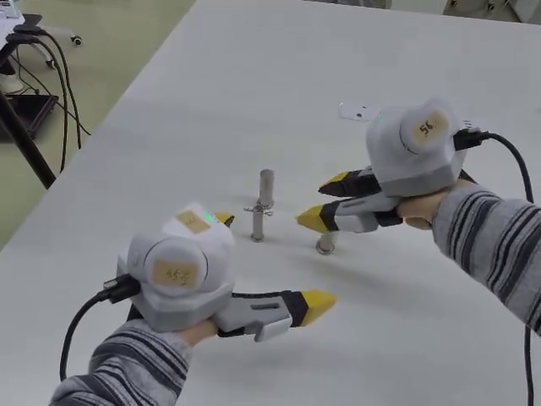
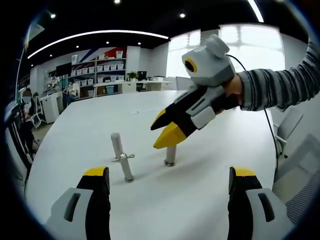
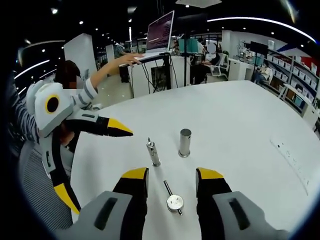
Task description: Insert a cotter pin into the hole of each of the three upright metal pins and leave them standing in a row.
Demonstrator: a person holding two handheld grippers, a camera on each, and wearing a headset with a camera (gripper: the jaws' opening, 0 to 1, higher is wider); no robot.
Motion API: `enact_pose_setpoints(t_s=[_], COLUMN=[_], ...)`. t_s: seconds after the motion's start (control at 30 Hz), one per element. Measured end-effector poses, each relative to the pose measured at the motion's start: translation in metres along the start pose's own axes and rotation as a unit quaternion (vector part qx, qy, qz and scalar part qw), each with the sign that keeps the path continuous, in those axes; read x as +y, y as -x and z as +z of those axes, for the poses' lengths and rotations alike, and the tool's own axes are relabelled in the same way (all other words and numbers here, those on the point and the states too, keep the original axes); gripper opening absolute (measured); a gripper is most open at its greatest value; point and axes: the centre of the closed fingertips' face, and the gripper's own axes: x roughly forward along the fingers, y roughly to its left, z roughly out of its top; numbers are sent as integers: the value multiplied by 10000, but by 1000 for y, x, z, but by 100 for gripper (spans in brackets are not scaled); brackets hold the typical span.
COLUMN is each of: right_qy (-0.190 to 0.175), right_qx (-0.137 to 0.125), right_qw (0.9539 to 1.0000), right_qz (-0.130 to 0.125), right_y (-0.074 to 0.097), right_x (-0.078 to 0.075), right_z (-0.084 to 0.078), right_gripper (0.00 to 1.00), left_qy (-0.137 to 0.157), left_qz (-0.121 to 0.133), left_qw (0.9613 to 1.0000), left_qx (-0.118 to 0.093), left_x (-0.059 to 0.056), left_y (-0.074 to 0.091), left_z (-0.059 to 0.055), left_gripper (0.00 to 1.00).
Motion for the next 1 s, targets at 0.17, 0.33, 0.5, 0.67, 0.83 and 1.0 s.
enact_pose_setpoints(t_s=[0.17,0.33,0.5,0.67,0.83,1.0], right_qy=[-163,-408,-512,-599,-657,-654], right_qx=[-299,-573,-634,-616,-541,-520], right_qw=[9994,9972,9962,9957,9957,9958], right_qz=[-116,-272,-297,-340,-368,-361], right_y=[-11,-28,-43,-57,-70,-78], right_x=[-4,-19,-19,-20,-21,-21], right_z=[14,27,30,29,26,27], right_gripper=[34,32,32,30,26,23], left_qy=[38,26,41,33,54,53], left_qz=[79,118,135,242,274,233], left_qw=[10000,9999,9999,9997,9996,9997], left_qx=[-15,30,36,9,16,49], left_x=[4,6,7,11,13,11], left_y=[1,1,1,3,4,3], left_z=[1,-1,-1,0,0,-1], left_gripper=[99,99,98,96,95,94])
